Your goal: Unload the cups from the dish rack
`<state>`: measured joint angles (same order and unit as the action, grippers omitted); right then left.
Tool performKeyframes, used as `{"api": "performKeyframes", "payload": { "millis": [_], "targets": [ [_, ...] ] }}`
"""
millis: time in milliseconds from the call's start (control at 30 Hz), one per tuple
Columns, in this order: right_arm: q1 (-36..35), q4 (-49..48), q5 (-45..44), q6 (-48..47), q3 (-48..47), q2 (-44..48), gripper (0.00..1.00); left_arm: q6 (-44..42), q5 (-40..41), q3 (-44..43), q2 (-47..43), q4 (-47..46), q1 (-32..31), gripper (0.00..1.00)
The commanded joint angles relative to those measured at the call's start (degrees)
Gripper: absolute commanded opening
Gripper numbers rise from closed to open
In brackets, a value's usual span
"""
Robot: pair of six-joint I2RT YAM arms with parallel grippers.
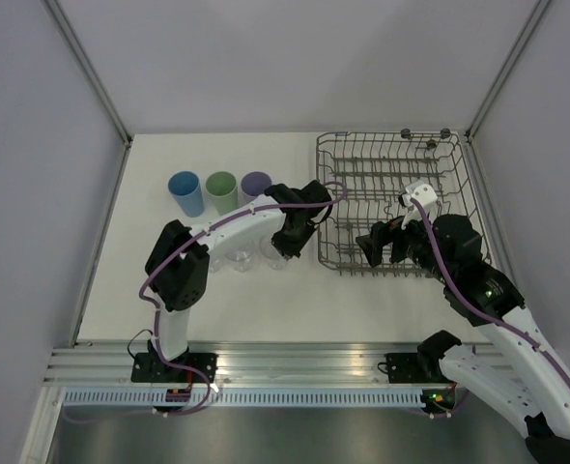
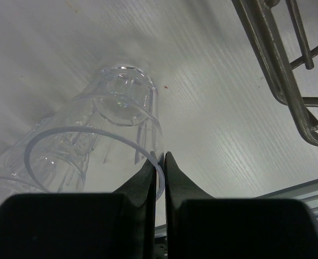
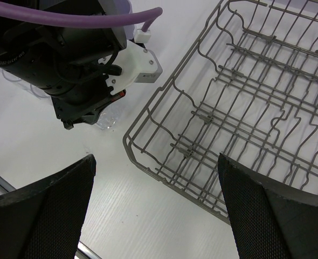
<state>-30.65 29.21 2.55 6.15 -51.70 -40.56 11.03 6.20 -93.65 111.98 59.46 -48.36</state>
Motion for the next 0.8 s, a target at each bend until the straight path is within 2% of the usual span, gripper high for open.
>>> {"api": "performKeyframes", "payload": {
  "millis": [0,467,767],
  "targets": [
    [-0.37,-0.12,-0.52,-0.7,-1.56,0.57,0.98,-2.33,2.5,0.74,0.52,-0.93,0.11,0.08],
    [-0.9,-0.12,-0.61,-0.7,-1.56,0.92,0.98,-2.15,2.15,2.06,0.78,-1.19,0.19,0.13],
    [-0.9,-0.12,-0.96,-0.88,-1.56,0.92,0.98,-1.27,2.15,1.8,-0.19,-1.45,0.19,0.3]
  ]
}}
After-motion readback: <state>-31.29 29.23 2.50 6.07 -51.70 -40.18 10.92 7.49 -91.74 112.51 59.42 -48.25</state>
